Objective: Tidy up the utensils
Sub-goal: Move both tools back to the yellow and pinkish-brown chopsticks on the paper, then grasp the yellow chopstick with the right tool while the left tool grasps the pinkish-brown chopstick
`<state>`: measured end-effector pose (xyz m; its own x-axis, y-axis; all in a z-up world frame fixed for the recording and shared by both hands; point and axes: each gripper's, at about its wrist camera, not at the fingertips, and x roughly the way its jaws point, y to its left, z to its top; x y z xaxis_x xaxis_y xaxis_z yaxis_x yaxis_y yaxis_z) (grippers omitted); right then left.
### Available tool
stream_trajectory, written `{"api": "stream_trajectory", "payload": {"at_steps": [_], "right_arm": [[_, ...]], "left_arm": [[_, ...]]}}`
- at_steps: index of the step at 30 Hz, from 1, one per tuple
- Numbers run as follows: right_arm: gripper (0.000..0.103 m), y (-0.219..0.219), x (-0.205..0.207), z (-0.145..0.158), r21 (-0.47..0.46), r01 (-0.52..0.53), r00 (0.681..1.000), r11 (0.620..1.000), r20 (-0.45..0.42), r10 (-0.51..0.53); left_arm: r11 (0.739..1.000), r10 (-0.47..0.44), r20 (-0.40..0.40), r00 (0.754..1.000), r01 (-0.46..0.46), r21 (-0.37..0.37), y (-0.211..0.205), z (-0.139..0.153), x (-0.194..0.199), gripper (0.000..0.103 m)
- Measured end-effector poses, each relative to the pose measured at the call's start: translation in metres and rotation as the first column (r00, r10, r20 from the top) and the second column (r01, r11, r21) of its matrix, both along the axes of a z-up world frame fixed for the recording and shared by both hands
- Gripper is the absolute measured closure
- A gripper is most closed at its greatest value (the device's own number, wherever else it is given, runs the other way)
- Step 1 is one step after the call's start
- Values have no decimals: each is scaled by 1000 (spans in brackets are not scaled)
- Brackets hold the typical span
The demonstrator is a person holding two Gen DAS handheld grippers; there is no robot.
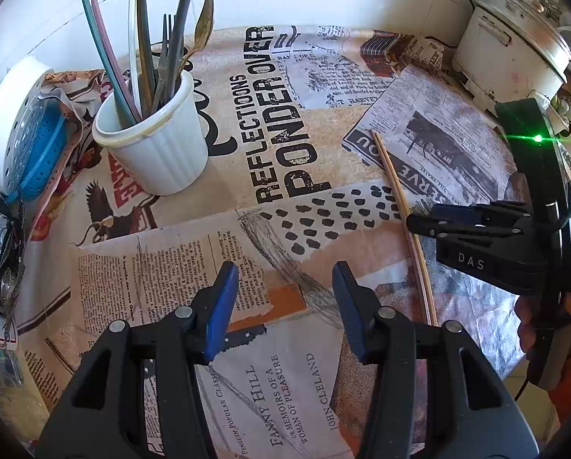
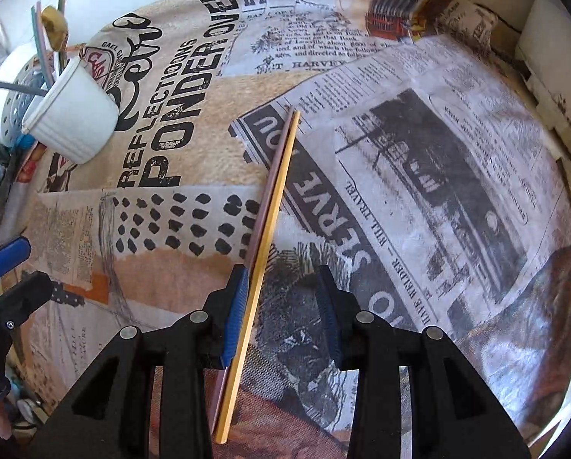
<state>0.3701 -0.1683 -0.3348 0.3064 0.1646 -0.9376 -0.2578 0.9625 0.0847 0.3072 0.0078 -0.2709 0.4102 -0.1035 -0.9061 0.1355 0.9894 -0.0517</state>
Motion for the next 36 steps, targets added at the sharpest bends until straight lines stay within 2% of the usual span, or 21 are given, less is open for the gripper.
{"api": "stream_trajectory", "payload": {"at_steps": [2,4,17,23,28,31,36], "right_arm": [[96,1,1,-1,-39,-12,1000,999,1,12],[98,-1,2,-2,-60,-15,1000,998,7,15],[96,-24,32,1,-70,-20,999,997,-35,18],[97,-36,35,3,-13,-58,997,998,-61,57],[97,-44,37,7,34,-40,996,999,-73,43],[97,-57,35,17,79,-17,998,997,-56,21],[97,-86,32,37,144,19,1000,989,-24,-15]], "left_arm": [[1000,-3,-2,1000,3,3,-2,-2,0,53],[1000,-3,-2,1000,3,-1,-3,-2,1,53],[999,-10,-40,999,8,-32,-12,-12,10,53],[997,-47,-80,996,42,-66,-32,-23,22,53],[992,-82,-121,989,70,-102,-58,-33,40,53],[987,-112,-154,982,92,-128,-75,-41,52,53],[985,-141,-194,971,118,-123,-102,-57,66,56]]}}
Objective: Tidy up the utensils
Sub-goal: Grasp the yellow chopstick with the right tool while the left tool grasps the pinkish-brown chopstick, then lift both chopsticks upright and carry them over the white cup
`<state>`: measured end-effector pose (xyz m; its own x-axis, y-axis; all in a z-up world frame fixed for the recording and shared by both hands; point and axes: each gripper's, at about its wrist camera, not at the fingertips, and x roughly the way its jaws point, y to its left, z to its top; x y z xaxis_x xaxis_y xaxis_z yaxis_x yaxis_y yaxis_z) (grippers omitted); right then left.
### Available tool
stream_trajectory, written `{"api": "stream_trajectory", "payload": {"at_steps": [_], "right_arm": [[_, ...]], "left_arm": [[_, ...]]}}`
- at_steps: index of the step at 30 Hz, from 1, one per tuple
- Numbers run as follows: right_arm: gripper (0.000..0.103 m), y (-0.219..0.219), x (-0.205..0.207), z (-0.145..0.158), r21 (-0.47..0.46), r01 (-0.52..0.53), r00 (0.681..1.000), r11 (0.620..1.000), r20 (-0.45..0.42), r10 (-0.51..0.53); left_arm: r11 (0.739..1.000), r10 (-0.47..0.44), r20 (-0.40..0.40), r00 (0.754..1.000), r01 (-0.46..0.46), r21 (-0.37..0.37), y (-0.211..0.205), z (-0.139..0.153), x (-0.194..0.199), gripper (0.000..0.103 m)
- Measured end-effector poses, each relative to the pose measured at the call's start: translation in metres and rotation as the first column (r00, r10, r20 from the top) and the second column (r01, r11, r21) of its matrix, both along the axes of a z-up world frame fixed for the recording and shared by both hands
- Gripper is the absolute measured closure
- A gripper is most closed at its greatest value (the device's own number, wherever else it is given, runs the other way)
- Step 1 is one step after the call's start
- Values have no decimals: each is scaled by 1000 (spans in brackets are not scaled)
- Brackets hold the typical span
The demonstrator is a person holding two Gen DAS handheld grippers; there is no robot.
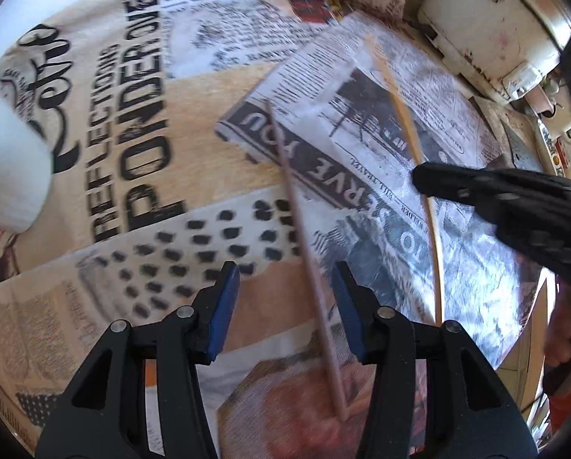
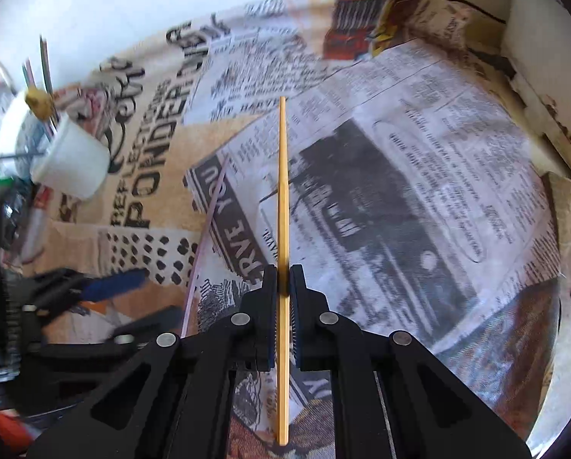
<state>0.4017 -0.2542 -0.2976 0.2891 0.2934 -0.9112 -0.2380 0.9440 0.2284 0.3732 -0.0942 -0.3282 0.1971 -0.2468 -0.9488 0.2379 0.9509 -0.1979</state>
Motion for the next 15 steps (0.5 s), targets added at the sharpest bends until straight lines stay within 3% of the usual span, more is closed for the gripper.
{"api": "stream_trajectory", "payload": {"at_steps": [4,9,15], "right_arm": [[97,-19,-1,12,38,22,999,999,24,-22],[97,-31,4,24,56,50,997,997,49,-53],[97,-42,4,30,61,64,996,996,65,-68]], "left_arm": [[1000,-17,31,999,16,24,-17,1,7,64],[999,-35,5,999,36,-26,-36,2,16,79],[994,-103,23,994,102,27,-70,3,21,81]]}}
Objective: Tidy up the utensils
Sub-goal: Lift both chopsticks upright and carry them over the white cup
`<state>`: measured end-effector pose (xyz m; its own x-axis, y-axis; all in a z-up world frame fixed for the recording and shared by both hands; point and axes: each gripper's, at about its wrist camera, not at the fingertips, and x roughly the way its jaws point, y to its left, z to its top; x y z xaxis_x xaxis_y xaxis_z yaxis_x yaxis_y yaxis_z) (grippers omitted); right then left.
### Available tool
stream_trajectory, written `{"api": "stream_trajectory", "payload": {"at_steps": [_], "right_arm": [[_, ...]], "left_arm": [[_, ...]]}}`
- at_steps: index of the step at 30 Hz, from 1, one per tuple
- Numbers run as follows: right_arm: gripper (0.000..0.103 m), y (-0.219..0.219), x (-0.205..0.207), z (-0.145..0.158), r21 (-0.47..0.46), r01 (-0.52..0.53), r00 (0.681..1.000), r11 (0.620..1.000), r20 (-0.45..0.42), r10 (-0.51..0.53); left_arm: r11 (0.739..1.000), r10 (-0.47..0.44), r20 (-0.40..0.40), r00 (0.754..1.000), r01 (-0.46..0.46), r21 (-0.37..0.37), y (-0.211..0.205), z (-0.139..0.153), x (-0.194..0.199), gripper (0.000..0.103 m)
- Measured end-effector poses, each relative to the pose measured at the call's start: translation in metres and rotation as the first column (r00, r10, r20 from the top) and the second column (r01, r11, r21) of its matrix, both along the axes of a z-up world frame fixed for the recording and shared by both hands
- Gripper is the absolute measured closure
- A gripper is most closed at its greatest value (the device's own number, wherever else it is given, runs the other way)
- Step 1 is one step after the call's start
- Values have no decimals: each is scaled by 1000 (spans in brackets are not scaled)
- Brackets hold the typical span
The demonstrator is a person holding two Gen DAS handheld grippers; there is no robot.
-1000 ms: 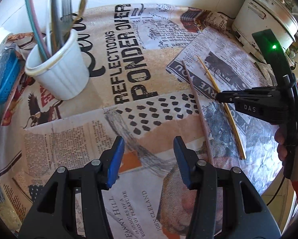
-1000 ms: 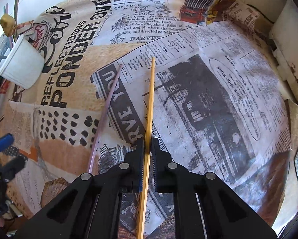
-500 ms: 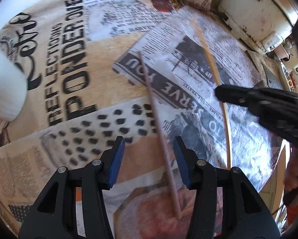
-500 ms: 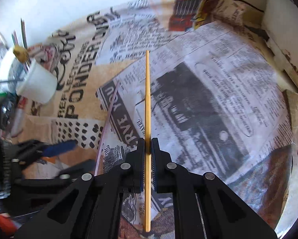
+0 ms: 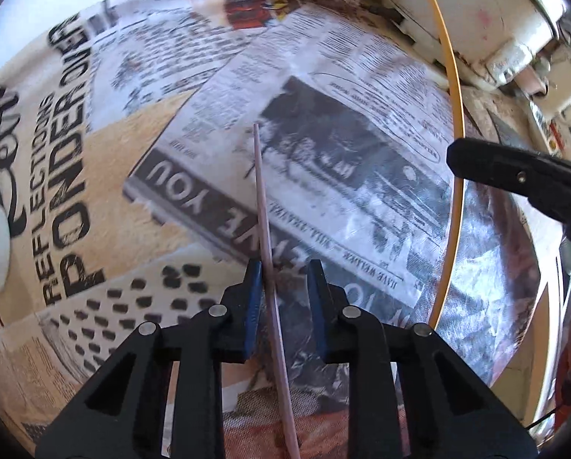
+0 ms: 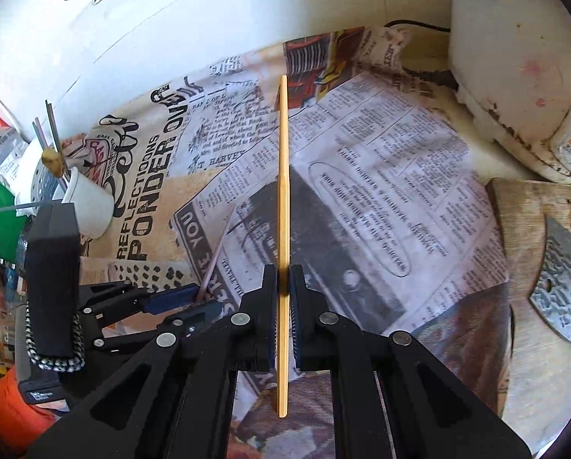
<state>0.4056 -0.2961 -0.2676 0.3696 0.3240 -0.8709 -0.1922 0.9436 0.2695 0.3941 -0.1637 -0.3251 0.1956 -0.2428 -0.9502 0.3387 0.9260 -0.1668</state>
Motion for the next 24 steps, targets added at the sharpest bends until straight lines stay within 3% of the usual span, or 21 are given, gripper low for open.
{"api": "stream_trajectory", "payload": {"at_steps": [5,9,17,24], "right_arm": [[97,-3,-1,-4,-1,-6,1000,1000,5,6],[97,-4,-5,-3,4,-7,1000,1000,21,7],[97,0,-11,10,29,0,997,1000,71,-2],[97,16,-16,29,25,-24,990,999,140,20]], "left_arm": [[994,-62,1,998,62,93,-20,-1,4,85],[987,-95,2,995,94,129,-24,-3,5,98],[994,-64,6,998,63,85,-11,2,12,100],[999,21,124,992,-24,24,32,47,-1,100]]}}
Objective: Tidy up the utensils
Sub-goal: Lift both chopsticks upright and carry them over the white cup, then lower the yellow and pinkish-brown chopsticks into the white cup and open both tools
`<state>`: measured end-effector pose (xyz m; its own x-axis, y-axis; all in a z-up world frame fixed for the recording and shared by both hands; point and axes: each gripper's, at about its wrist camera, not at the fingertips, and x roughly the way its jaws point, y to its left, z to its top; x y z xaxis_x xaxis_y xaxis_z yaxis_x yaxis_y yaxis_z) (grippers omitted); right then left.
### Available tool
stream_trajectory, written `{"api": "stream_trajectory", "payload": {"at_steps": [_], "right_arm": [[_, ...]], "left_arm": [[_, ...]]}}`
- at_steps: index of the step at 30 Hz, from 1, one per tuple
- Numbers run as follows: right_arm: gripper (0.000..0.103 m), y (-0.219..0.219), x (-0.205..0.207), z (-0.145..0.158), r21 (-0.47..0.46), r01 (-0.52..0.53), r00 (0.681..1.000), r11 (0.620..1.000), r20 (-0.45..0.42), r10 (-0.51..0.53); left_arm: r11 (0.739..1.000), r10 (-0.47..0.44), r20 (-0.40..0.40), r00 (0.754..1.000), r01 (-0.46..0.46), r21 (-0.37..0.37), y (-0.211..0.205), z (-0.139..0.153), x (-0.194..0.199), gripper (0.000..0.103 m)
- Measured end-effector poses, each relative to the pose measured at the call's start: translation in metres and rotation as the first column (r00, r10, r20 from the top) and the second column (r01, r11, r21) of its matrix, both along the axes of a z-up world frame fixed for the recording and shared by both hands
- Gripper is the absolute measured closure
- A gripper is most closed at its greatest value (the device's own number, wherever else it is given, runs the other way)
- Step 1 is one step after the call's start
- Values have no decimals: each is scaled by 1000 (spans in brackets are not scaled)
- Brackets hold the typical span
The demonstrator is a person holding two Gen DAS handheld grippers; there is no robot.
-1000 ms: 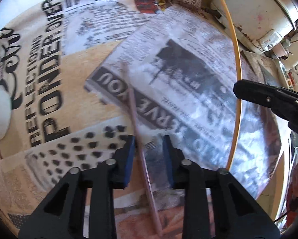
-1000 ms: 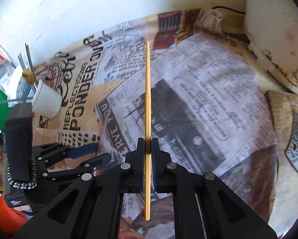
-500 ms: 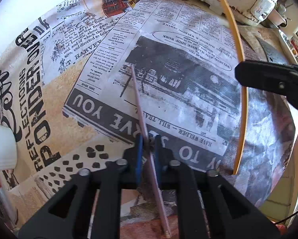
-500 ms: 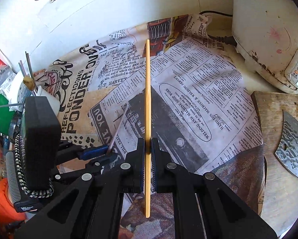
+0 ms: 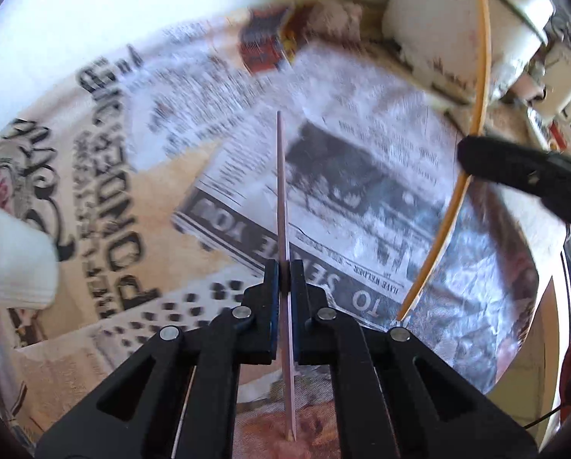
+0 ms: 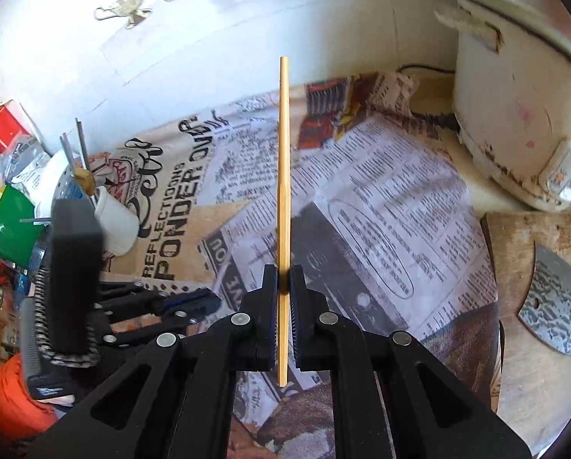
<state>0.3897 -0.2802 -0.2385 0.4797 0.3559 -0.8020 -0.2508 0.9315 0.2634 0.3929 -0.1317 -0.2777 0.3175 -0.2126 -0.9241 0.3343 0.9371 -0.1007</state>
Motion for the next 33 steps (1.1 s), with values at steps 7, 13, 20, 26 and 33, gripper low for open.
{"api": "stream_trajectory", "payload": {"at_steps": [7,13,20,26,33], "right_arm": [[97,22,3,22,10,-42,998,999,56,41],[97,46,3,53,25,-83,987,996,139,78],[97,83,9,92,14,-148,957,989,253,140],[97,121,14,126,20,-205,920,979,344,186],[97,170,19,146,52,-277,888,960,396,234]], "left_arm": [[996,77,149,986,-71,-46,30,54,-15,100],[987,155,260,953,-136,-87,53,97,-23,100],[965,256,410,875,-208,-158,97,159,-41,100],[941,339,513,789,-276,-196,142,207,-52,100],[905,422,568,707,-364,-219,195,233,-56,100]]}}
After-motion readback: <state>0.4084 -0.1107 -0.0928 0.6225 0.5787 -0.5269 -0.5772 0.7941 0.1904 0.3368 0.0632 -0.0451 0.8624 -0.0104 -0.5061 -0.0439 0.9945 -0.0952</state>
